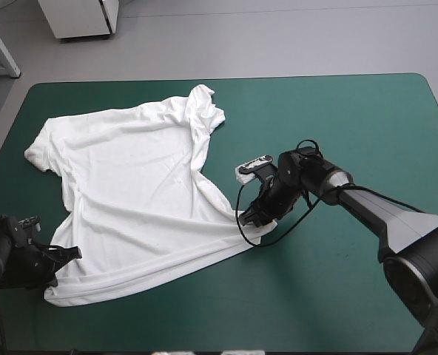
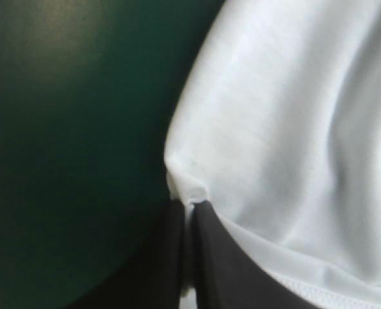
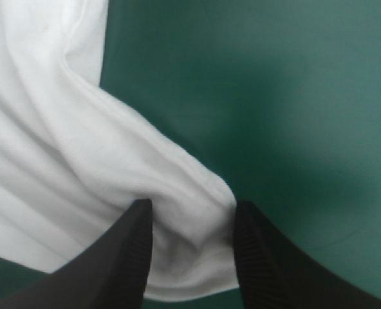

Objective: Fold the cloth

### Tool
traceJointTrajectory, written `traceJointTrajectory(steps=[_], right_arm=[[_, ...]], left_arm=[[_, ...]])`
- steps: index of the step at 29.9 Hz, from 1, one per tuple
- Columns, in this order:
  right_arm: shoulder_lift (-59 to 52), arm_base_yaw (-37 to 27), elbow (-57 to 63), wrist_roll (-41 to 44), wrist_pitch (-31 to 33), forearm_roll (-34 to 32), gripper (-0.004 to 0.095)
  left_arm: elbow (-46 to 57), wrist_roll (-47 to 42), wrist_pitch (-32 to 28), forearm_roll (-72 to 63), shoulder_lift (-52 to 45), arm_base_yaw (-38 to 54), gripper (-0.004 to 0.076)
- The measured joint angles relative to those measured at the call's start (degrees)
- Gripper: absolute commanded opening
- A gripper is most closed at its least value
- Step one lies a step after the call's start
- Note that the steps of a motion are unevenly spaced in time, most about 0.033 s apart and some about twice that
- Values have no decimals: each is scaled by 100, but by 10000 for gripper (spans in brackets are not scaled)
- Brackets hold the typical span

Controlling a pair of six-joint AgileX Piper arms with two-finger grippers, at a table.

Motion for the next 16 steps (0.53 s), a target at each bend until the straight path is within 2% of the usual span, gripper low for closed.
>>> traceJointTrajectory(steps=[4, 6, 9, 16], right_arm=[[137, 0, -15, 0, -23, 12, 336], [187, 14, -51, 0, 9, -8, 244], [284, 66, -102, 0, 119, -151, -14], [332, 255, -177, 11, 244, -199, -17]], left_arm=[[2, 0, -17, -14, 0, 0, -9], [8, 0, -30, -16, 0, 0, -9], [8, 5, -36, -40, 0, 0, -9], [-34, 76, -41, -76, -96, 10, -9]])
